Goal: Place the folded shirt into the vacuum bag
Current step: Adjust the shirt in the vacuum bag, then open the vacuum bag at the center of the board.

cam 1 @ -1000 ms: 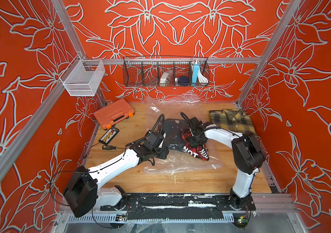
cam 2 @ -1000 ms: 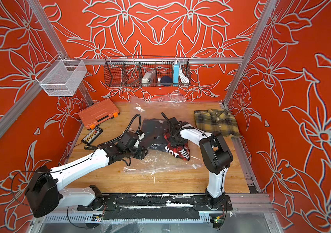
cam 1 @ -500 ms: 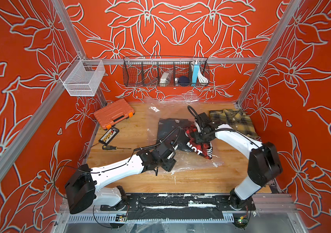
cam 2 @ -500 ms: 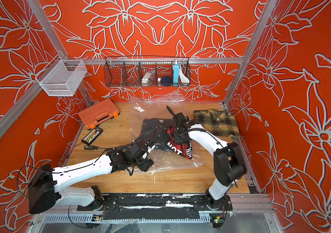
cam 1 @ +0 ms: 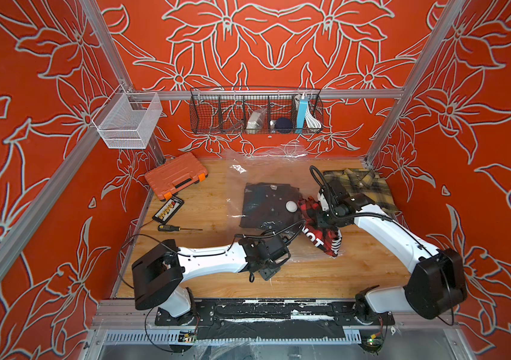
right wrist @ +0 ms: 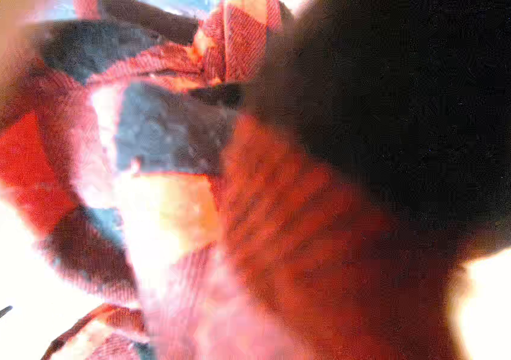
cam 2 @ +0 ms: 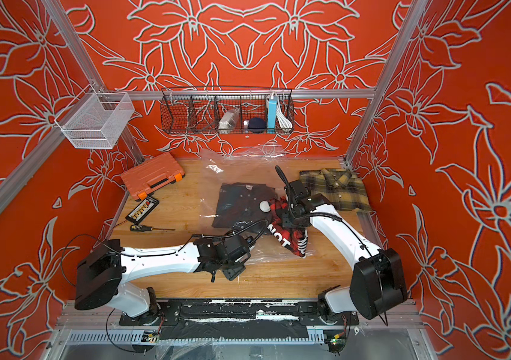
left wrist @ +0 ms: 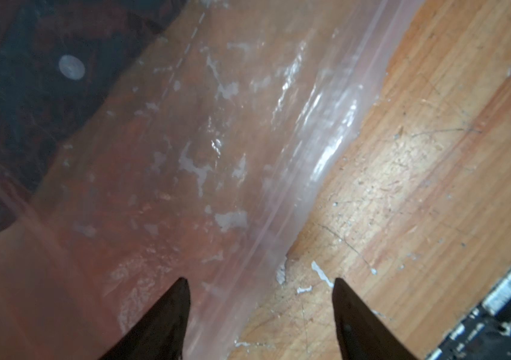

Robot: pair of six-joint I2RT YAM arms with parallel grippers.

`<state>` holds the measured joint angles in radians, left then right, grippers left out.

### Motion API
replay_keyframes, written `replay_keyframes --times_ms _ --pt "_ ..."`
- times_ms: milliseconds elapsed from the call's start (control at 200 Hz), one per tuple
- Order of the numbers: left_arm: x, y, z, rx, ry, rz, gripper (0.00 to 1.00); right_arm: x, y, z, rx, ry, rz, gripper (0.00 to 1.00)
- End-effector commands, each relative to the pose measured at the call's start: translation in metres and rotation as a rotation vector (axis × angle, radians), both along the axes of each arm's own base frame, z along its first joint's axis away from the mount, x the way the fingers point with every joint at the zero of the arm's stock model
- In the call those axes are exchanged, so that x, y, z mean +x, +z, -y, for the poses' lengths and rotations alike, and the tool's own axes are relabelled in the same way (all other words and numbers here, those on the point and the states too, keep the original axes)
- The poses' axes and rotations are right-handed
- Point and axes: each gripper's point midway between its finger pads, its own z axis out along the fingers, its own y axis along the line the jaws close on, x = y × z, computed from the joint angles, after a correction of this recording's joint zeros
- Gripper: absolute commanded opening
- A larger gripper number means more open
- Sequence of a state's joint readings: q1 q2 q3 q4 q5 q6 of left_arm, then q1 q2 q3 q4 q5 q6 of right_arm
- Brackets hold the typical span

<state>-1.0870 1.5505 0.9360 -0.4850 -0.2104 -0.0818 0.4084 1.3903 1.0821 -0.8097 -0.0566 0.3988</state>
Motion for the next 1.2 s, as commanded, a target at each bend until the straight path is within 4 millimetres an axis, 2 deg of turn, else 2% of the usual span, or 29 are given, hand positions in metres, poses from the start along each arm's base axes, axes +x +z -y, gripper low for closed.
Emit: replay_keyframes --times_ms 0,200,415,600,866,991,1081,1196 --pt "0.011 0.003 0.008 0.065 -0.052 0.084 0.72 0.000 -0.002 -0.001 0.032 -0.018 0.007 0.00" --pt "0.020 -0.005 0.018 0.162 -0.120 0.187 0.71 0.003 -0.017 0.004 0.045 -0.040 -0.020 0.00" --pt "0.033 0.004 0.022 0.173 -0.111 0.260 0.66 0.005 -0.033 0.013 0.010 -0.054 -0.045 0.00" --pt "0.034 -0.005 0.004 0.256 -0.100 0.268 0.61 0.008 -0.045 0.022 -0.028 -0.069 -0.061 0.00" --pt "0.035 -0.010 -0.025 0.298 0.007 0.214 0.57 0.015 -0.052 0.041 -0.119 -0.100 -0.068 0.00" --pt "0.036 -0.009 -0.024 0.259 0.025 0.193 0.52 0.018 -0.057 0.042 -0.128 -0.104 -0.085 0.00" --pt "0.036 -0.010 -0.019 0.234 0.012 0.171 0.44 0.016 -0.047 0.039 -0.109 -0.098 -0.087 0.00" --pt "0.036 -0.002 -0.008 0.179 -0.011 0.157 0.29 0.004 -0.006 0.027 0.006 -0.087 -0.021 0.00"
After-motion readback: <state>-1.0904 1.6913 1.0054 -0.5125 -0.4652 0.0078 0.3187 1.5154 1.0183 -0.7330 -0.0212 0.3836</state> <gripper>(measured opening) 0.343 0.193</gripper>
